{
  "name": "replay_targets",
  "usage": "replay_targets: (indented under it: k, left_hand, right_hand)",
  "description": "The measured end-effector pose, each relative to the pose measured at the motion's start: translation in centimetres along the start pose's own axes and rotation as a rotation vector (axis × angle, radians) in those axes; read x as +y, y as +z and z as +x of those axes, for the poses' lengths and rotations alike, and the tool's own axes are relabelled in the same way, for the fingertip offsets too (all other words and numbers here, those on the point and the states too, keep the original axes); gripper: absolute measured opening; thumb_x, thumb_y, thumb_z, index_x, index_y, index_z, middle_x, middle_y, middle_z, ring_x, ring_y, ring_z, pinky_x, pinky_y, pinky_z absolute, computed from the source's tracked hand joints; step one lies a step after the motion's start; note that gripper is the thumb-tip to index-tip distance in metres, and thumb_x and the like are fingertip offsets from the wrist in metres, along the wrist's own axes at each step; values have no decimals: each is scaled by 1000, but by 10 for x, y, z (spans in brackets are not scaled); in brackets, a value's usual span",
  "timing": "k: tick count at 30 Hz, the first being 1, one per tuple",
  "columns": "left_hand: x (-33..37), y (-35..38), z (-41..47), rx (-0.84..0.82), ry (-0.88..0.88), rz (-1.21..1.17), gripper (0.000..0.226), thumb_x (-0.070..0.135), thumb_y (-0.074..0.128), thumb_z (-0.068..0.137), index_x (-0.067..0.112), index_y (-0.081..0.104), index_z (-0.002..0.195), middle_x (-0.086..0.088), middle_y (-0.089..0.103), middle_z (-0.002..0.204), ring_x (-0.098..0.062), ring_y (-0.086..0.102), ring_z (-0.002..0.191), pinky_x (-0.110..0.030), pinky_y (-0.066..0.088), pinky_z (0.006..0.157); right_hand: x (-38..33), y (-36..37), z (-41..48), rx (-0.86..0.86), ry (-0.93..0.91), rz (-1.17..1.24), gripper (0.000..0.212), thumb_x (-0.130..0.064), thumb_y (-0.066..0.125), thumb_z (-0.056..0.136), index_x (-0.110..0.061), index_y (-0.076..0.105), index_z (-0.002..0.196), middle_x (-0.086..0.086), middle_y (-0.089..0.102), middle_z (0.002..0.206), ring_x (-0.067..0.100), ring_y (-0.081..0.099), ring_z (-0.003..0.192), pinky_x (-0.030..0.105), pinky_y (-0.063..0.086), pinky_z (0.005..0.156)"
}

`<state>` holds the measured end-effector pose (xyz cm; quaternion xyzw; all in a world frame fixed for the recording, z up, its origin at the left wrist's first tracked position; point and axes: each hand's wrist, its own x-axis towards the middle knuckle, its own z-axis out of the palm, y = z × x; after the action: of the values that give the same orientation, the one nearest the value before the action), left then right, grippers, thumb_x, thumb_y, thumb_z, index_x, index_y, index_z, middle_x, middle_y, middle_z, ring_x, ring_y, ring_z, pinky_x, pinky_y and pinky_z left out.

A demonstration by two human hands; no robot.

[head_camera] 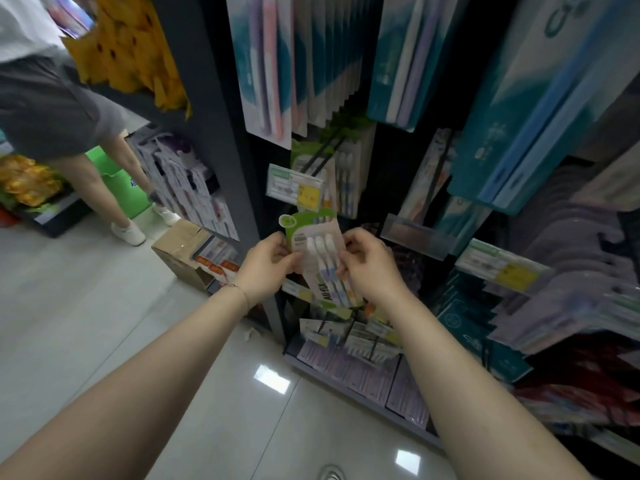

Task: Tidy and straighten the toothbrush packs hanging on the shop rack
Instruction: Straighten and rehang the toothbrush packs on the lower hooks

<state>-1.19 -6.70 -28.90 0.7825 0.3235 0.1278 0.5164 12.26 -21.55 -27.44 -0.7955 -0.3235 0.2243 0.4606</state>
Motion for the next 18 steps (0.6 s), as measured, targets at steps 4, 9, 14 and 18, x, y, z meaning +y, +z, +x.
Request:
replay_targets:
  k: [4,9,14,18]
  left_hand:
    - [-4,-10,11,-8,10,9,19,17,61,96,10,60,115,-9,72,103,-19,72,91,-47,57,91]
    - [1,-26,25,5,116,5,21,14,53,101,8,57,120,-8,71,107,-14,72,89,-43,57,90]
    - [12,-33,38,6,169,-38,25,22,46,104,23,53,128,-4,70,113,-18,72,91,-41,58,89]
    - [11,-35,50,-24,172,-28,27,26,44,104,25,56,128,5,71,111,-19,72,88,-46,58,89]
  right_hand:
    - [-2,9,16,-30,-27,31,9,-13,53,96,-21,59,96,5,67,79,26,66,78,47,56,80]
    - [-4,16,30,7,-109,77,9,-14,54,96,-20,60,97,1,66,78,20,66,78,46,56,81]
    - [-12,25,35,141,-185,160,12,-14,53,98,-24,58,96,-8,64,79,6,64,70,28,53,70]
    - [-15,28,38,176,-165,206,11,-14,51,99,-22,59,97,-12,63,79,1,61,67,20,49,64]
